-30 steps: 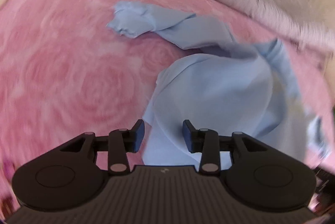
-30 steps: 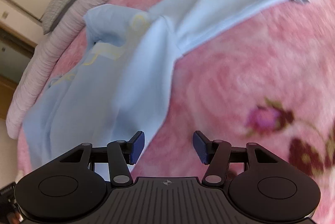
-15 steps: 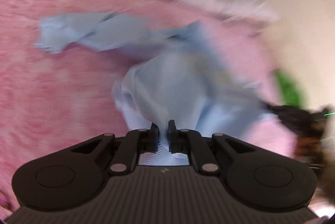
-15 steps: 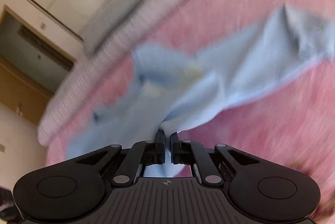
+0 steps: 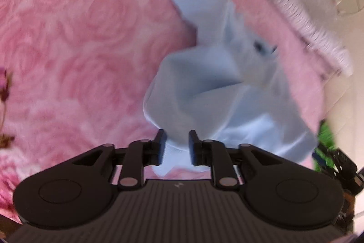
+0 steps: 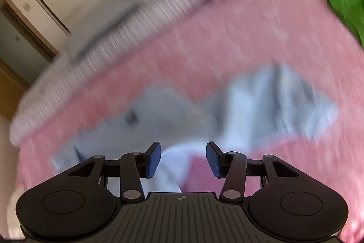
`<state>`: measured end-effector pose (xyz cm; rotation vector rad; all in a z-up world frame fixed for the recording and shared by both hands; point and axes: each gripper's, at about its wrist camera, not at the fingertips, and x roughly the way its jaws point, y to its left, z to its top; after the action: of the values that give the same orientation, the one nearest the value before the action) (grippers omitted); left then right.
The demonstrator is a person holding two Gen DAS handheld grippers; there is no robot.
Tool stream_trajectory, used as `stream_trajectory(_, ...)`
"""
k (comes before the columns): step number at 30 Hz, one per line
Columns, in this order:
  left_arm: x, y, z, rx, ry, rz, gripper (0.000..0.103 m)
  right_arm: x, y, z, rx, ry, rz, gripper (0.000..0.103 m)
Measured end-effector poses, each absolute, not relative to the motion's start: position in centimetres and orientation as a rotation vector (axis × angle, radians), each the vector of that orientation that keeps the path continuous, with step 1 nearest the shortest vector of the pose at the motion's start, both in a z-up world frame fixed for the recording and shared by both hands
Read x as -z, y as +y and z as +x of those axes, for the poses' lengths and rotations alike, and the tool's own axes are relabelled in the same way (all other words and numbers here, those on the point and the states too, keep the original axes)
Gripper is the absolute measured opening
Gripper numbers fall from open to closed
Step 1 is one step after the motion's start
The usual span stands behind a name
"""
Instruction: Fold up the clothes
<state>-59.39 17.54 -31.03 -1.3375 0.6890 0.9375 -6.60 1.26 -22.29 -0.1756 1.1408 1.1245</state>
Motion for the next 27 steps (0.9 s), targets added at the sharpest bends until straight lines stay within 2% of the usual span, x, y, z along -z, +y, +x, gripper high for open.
stream_trajectory(4, 32.3, 15.9, -59.3, -0.972, 0.692, -1.297, 0.025, 28.4, -3.5, -8.8, -1.097, 1.312, -0.267, 0.049)
stream_trajectory(7, 33.0, 15.8, -59.1, -0.974, 0.682, -1.293, 0.029, 30.5, -5.9, -10.0, -1.137, 1.342, -0.272, 0.049)
stream_trajectory(9, 33.5, 15.5, -59.5, -0.975, 0.687, -1.293, 0.035, 31.2, -6.2, -10.2, -1.166, 1.321, -0.237, 0.049)
stream_trajectory(15, 36.7, 15.4, -60.2, -1.013, 0.644, -1.401, 0.038, 34.0, -3.5, -10.3, -1.238, 1.303, -0.257, 0.049)
stream_trajectory(16, 37.4, 15.3, -60.4, -1.018, 0.622, -1.435, 0.037, 34.3, -3.0, -10.6, -1.262, 1.308, -0.268, 0.049)
stream_trajectory(17, 38.0, 15.2, -60.5, -1.007, 0.588, -1.47, 0.031, 34.2, -2.7, -10.8, -1.265, 1.3, -0.286, 0.045)
stream_trajectory(18, 38.3, 15.1, -60.5, -0.981, 0.562, -1.494, 0.006, 34.0, -2.4, -11.0, -1.267, 1.292, -0.303, 0.016)
stream_trajectory(19, 38.4, 15.1, -60.5, -0.936, 0.538, -1.509, 0.003, 33.7, -2.7, -10.8, -1.267, 1.322, -0.275, 0.011)
stream_trajectory(24, 33.3, 14.2, -61.5, -0.772, 0.532, -1.419, 0.002, 30.5, -5.8, -9.2, -1.297, 1.466, -0.129, 0.01)
stream_trajectory(27, 28.9, 12.5, -63.4, -0.61, 0.491, -1.368, 0.004, 27.8, -8.5, -8.2, -1.354, 1.632, -0.006, 0.01)
